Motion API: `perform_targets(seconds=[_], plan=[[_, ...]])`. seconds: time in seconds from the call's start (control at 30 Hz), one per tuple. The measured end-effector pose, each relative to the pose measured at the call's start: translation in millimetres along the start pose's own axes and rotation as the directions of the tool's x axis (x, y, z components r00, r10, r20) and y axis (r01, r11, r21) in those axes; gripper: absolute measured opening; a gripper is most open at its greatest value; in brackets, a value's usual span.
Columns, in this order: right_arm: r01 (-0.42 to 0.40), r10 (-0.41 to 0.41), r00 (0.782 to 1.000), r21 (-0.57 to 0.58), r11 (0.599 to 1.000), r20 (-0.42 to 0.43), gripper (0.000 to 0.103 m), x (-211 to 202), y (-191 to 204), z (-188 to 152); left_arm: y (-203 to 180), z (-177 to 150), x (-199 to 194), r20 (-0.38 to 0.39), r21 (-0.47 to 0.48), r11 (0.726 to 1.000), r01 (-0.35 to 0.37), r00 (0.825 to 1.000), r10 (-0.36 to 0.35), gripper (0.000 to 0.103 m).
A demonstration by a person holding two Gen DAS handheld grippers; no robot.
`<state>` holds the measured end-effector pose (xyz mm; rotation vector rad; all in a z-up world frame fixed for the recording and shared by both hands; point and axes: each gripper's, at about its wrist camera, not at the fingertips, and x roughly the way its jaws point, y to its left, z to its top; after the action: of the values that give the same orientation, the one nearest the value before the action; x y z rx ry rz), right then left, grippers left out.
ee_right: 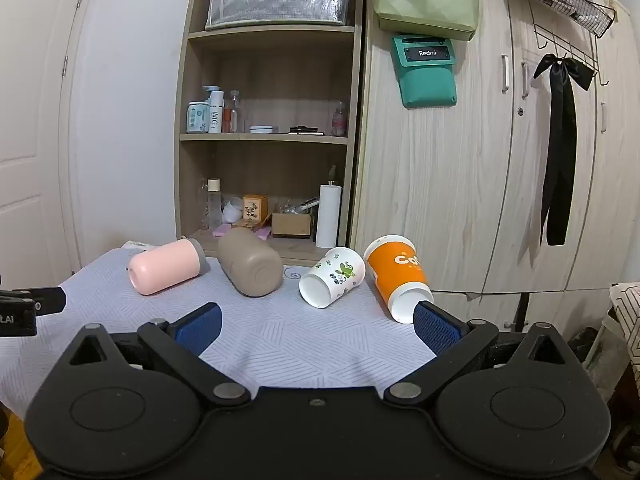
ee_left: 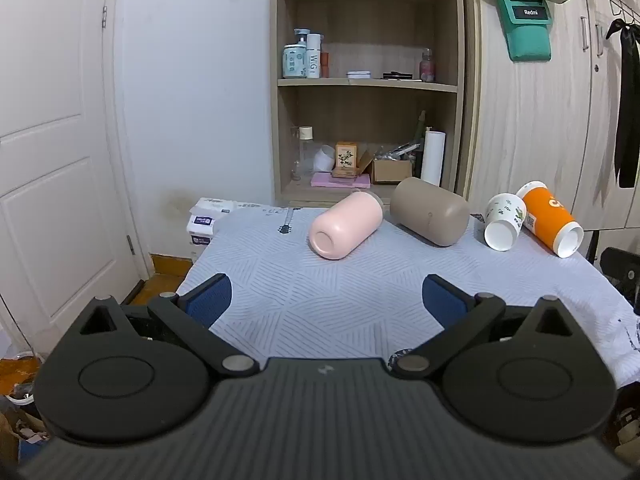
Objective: Flip cup upright
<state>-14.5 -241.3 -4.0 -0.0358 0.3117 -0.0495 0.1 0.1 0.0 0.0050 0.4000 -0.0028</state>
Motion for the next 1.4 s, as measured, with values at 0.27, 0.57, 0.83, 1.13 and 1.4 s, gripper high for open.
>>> perform_targets(seconds=[0.27, 0.57, 0.83, 1.13, 1.4], plan=[[0.005, -0.005, 1.0, 0.006, 1.0, 0.001, 0.103, -0.5, -0.3, 0.1, 2.1, 0.0, -6.8, 0.021, -0.021, 1.0, 0.009, 1.0, -0.008, 0.103], [0.007, -0.007, 1.0, 0.0, 1.0, -0.004, 0.103, -0.6, -0.7, -0.4, 1.0, 1.8, -3.6, 0.004, 0.001, 1.0, -0.004, 1.0, 0.004, 0.103], [0.006, -0.006, 1.0, -0.002, 1.0, -0.003, 0.103, 0.0, 0.4, -0.5, 1.9, -3.0, -1.6, 0.012, -0.009, 1.0, 0.007, 1.0, -0.007, 0.103], [0.013, -0.013, 1.0, 0.004, 1.0, 0.002, 0.103, -2.1, -0.9, -0.5, 3.2, -5.5, -4.3, 0.03, -0.023, 0.999, 0.047, 0.998, -0.047, 0.103], [0.014, -0.014, 1.0, 0.001, 1.0, 0.002, 0.103, -3.1, -1.5, 0.2, 3.0, -6.1, -5.9, 0.051, -0.03, 0.998, 0.053, 0.997, -0.051, 0.103]])
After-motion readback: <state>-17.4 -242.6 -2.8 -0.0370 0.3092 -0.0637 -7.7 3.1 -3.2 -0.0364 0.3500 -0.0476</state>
